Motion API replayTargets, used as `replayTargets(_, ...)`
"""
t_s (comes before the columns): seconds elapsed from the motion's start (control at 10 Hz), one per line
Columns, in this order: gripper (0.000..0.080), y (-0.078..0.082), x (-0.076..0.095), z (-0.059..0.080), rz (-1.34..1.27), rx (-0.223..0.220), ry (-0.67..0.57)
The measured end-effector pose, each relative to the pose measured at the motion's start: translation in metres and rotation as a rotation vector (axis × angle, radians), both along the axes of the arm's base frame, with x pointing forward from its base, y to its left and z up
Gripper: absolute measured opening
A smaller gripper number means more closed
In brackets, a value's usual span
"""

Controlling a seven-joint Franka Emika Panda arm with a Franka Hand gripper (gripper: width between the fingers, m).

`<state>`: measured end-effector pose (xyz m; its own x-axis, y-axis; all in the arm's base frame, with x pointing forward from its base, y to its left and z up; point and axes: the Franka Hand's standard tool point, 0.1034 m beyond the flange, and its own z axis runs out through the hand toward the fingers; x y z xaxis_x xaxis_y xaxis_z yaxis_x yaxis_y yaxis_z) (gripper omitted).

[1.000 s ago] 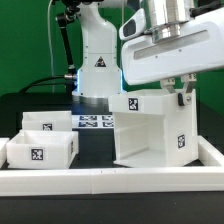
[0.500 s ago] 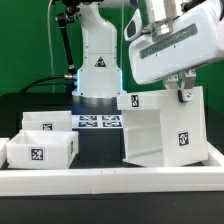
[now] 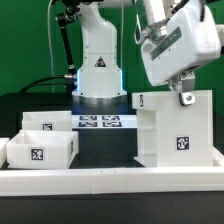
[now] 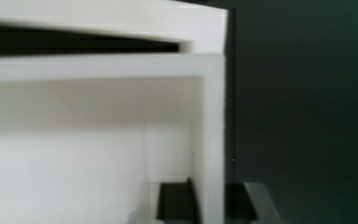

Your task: Assemble drawer

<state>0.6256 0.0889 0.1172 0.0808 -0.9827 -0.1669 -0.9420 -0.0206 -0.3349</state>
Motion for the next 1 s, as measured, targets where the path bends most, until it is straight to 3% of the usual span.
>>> replayTargets(0.6,0.0044,0.0074,0.0052,-0.0026,-0.014,0.021,0.018)
replayTargets(0.7,0.0097,0.0075,0.0052,-0.0029,-0.01,0.019,0.017)
replayTargets(0.8,0.0097,0.0076,0.0052,-0.0031,-0.007,0.018,0.016)
replayTargets(0.9,0.0304,0.0076,0.0051,-0.0032,-0.004,0.017,0.016)
replayTargets(1.0,0.0445,0.0079,0.0051,-0.0032,0.003,0.015,0.014)
